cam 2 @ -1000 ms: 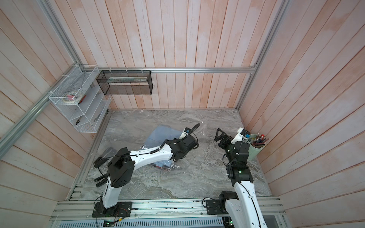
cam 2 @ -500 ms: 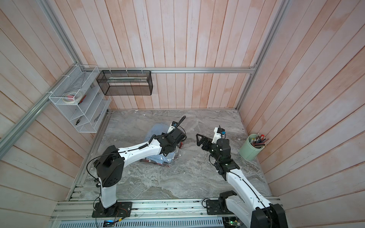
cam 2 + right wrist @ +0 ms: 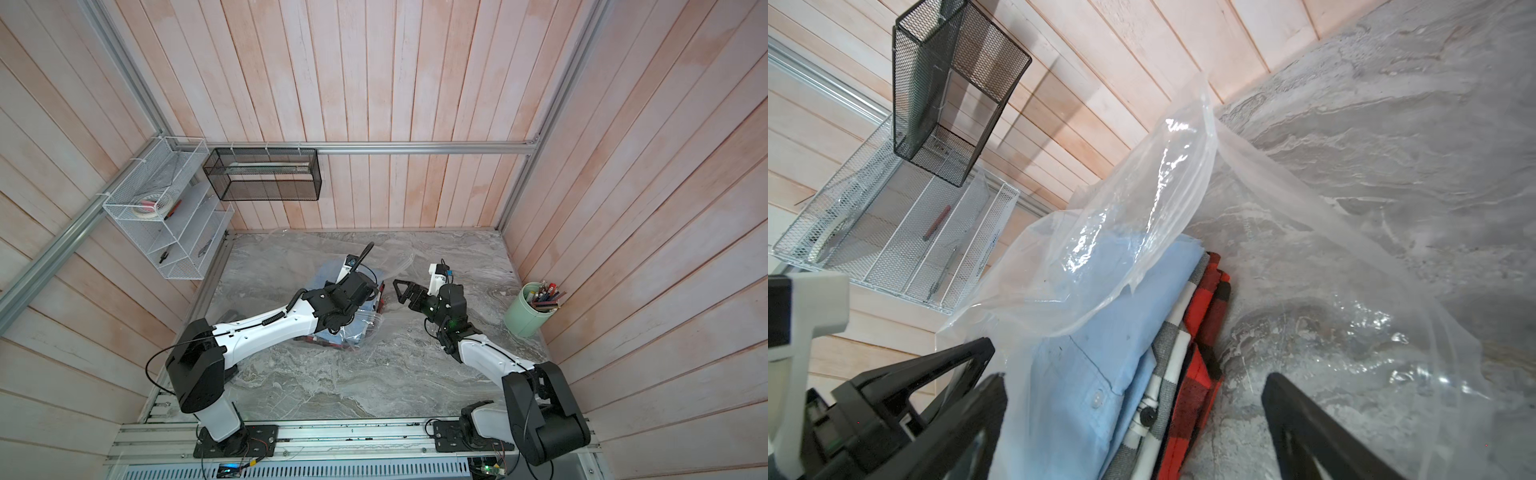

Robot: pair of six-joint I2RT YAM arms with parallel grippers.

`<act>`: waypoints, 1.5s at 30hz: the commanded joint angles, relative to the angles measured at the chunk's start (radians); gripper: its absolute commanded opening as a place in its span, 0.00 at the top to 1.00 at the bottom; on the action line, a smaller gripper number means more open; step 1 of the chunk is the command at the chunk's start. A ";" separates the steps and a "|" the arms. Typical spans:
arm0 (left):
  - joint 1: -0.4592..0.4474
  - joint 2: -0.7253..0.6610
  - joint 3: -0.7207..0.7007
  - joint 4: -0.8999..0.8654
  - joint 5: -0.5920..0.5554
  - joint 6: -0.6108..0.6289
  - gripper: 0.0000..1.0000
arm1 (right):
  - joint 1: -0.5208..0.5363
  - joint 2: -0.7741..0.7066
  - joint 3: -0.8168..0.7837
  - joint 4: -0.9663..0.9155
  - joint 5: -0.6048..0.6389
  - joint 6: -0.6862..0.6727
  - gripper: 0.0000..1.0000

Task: Take the shirt out of the vacuum bag
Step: Take out the shirt from the vacuum bag.

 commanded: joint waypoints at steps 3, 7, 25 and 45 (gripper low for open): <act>-0.020 -0.047 -0.025 0.001 -0.018 -0.034 1.00 | 0.019 0.069 0.053 0.040 -0.054 0.017 0.02; -0.049 -0.054 -0.025 -0.015 -0.042 -0.047 1.00 | 0.054 0.135 0.059 0.059 -0.027 -0.004 0.07; -0.124 -0.071 -0.058 -0.075 -0.081 -0.141 1.00 | 0.178 0.331 0.099 0.244 0.017 0.016 0.38; -0.124 -0.095 -0.104 -0.074 -0.071 -0.193 1.00 | 0.226 0.432 0.137 0.274 0.021 0.037 0.41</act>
